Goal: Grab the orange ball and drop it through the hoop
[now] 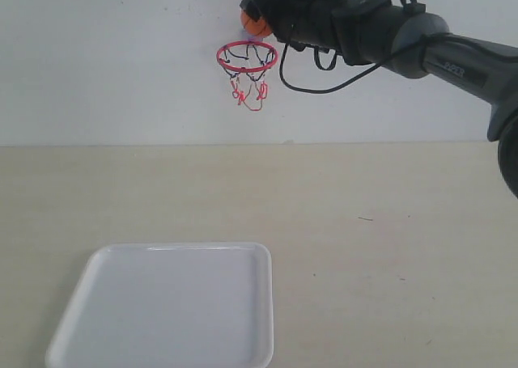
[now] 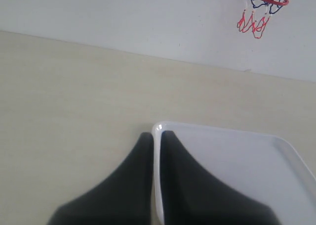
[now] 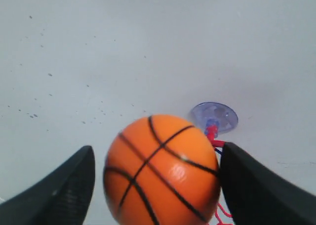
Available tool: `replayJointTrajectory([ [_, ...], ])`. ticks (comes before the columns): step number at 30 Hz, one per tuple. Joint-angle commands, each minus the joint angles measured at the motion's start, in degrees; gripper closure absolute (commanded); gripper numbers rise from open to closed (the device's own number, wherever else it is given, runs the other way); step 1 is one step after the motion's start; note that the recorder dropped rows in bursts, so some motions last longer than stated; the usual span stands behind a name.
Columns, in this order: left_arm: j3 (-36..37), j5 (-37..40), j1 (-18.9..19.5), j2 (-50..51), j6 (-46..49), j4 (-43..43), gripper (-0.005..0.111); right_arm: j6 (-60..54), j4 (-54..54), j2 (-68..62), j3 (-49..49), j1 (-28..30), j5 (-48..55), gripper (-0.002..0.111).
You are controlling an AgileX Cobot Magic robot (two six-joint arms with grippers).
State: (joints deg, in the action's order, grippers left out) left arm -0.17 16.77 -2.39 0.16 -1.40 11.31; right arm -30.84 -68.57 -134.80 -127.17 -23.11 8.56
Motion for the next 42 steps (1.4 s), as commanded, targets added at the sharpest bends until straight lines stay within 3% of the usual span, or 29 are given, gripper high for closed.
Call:
replayJointTrajectory([
  [1,0.2,0.1,0.1,-0.2,-0.3,-0.2,0.103,0.5,-0.1,0.3,-0.4,0.2,-0.7,0.038],
  [11,0.2,0.1,0.1,-0.2,-0.3,-0.2,0.103,0.4,0.0,0.3,-0.4,0.2,-0.1,0.038],
  [18,0.2,0.1,0.1,-0.2,-0.3,-0.2,0.103,0.8,0.4,0.8,-0.4,3.3,10.1,0.039],
  [22,0.2,0.1,0.1,-0.2,-0.3,-0.2,0.103,2.4,2.0,0.9,-0.4,7.5,22.8,0.056],
  [28,0.2,0.1,0.1,-0.2,-0.3,-0.2,0.103,4.0,5.4,0.9,-0.4,13.8,43.2,0.108],
  [35,0.2,0.1,0.1,-0.2,-0.3,-0.2,0.103,2.8,6.3,1.0,-0.4,17.4,61.4,0.108],
  [42,0.2,0.1,0.1,-0.2,-0.3,-0.2,0.103,2.3,7.5,5.7,10.2,15.3,61.4,0.108],
])
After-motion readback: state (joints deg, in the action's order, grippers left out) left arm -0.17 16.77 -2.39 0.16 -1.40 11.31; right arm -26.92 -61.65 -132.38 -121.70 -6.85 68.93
